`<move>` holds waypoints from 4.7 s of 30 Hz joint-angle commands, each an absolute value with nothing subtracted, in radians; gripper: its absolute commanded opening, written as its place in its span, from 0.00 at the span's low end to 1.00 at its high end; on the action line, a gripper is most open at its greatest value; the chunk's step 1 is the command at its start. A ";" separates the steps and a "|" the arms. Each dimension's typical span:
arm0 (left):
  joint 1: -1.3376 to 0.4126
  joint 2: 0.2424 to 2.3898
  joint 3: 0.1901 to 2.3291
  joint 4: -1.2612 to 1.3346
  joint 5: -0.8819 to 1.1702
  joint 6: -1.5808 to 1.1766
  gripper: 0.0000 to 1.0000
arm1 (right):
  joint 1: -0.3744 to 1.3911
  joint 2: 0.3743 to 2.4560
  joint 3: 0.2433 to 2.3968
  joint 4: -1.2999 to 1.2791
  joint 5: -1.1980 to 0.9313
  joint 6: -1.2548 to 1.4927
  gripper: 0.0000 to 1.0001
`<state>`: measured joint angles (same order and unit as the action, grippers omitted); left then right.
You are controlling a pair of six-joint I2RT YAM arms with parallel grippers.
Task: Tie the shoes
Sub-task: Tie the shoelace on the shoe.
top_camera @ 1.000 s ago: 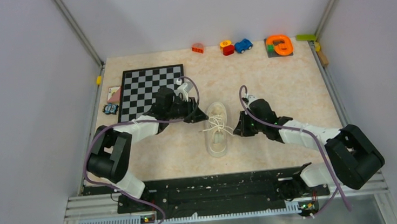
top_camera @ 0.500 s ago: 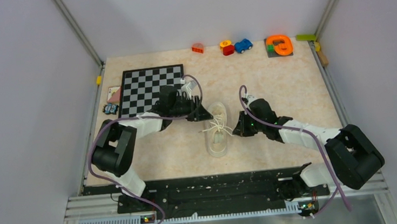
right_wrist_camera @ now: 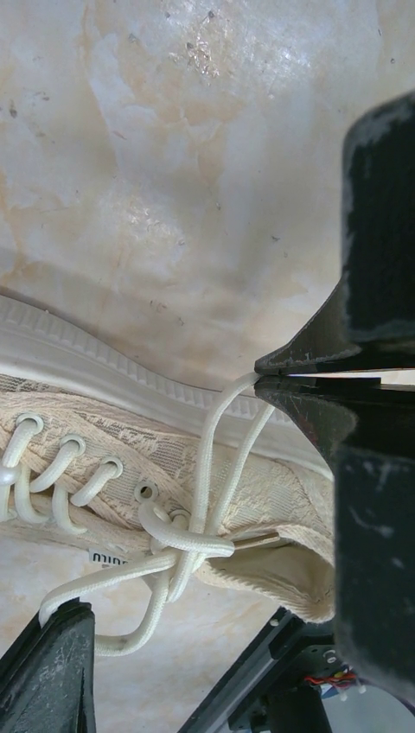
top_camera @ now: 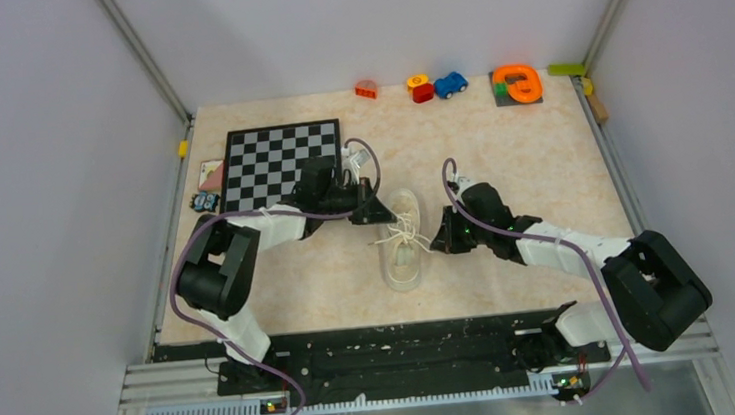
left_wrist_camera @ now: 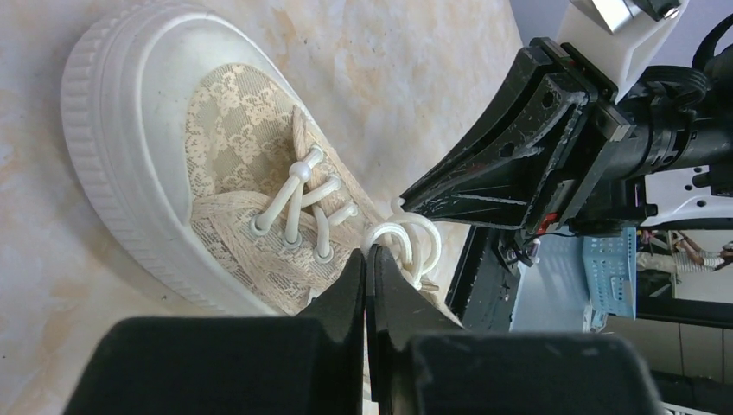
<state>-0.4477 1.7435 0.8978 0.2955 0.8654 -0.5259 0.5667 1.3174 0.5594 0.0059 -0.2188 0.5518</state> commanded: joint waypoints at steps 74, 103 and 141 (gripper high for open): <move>-0.357 1.677 0.934 0.177 0.899 -0.305 0.33 | 0.628 1.299 0.807 -0.151 -0.411 0.190 0.34; -0.357 1.678 0.928 0.145 0.898 -0.273 0.30 | 0.657 1.455 0.874 -0.097 -0.379 0.193 0.29; -0.378 1.707 0.914 0.191 0.933 -0.353 0.40 | 0.658 1.298 0.753 -0.290 -0.367 0.222 0.00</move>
<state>-0.3672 1.7069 0.9089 0.1265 0.9081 -0.3084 0.6456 1.3483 0.7639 -0.2810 -0.3645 0.2096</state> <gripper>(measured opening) 0.381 0.011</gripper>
